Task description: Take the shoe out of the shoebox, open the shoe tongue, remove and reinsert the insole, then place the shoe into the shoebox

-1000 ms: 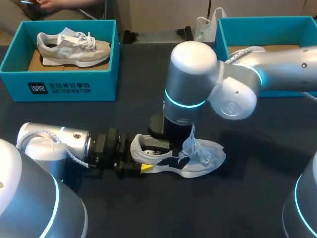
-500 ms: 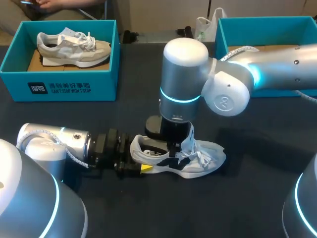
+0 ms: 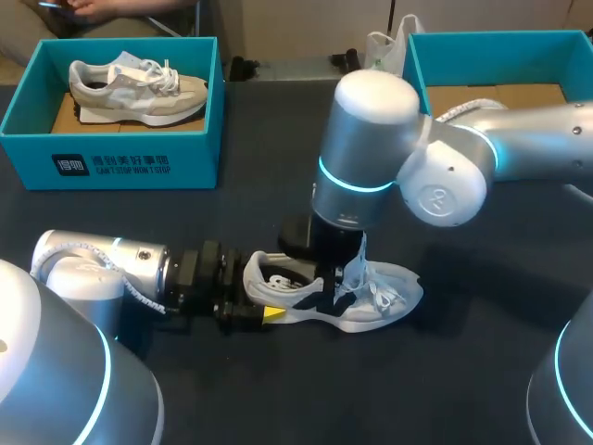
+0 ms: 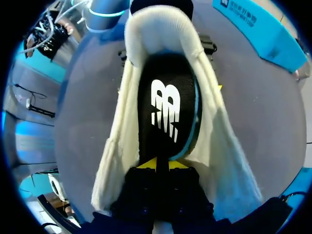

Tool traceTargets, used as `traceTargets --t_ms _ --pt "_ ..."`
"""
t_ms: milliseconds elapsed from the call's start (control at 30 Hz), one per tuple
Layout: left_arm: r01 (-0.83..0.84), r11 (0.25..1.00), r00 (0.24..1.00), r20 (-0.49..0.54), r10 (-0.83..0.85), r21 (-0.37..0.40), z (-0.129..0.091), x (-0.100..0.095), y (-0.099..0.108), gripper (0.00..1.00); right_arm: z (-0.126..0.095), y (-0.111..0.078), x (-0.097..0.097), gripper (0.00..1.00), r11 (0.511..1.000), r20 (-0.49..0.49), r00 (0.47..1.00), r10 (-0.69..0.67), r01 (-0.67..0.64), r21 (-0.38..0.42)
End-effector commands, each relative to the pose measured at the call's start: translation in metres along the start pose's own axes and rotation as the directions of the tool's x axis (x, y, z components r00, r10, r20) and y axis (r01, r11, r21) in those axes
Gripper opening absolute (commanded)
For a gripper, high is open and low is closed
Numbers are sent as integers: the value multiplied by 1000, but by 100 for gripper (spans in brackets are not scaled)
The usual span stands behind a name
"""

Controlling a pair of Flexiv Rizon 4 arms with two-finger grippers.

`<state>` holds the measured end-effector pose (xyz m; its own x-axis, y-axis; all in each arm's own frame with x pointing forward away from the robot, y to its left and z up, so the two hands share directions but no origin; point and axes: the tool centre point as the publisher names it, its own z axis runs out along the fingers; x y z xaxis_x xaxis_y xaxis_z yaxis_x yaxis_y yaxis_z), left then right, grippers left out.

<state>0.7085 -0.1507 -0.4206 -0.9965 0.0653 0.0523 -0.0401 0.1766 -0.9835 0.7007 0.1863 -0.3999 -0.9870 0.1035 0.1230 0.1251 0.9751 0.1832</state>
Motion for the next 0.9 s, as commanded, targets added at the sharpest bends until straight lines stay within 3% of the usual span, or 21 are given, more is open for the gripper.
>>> traceTargets --t_ms 33,300,900 --pt "1 1000 1000 3 -1 -1 1 -1 0 0 -18 -8 5 0 1000 18 1000 -6 7 -31" --pt "1 1000 1000 3 -1 -1 1 -1 0 0 -28 -7 2 0 993 36 999 -39 43 -107" --pt "1 1000 1000 3 -1 -1 1 -1 0 0 -44 -21 -3 0 979 70 995 -73 85 -188"
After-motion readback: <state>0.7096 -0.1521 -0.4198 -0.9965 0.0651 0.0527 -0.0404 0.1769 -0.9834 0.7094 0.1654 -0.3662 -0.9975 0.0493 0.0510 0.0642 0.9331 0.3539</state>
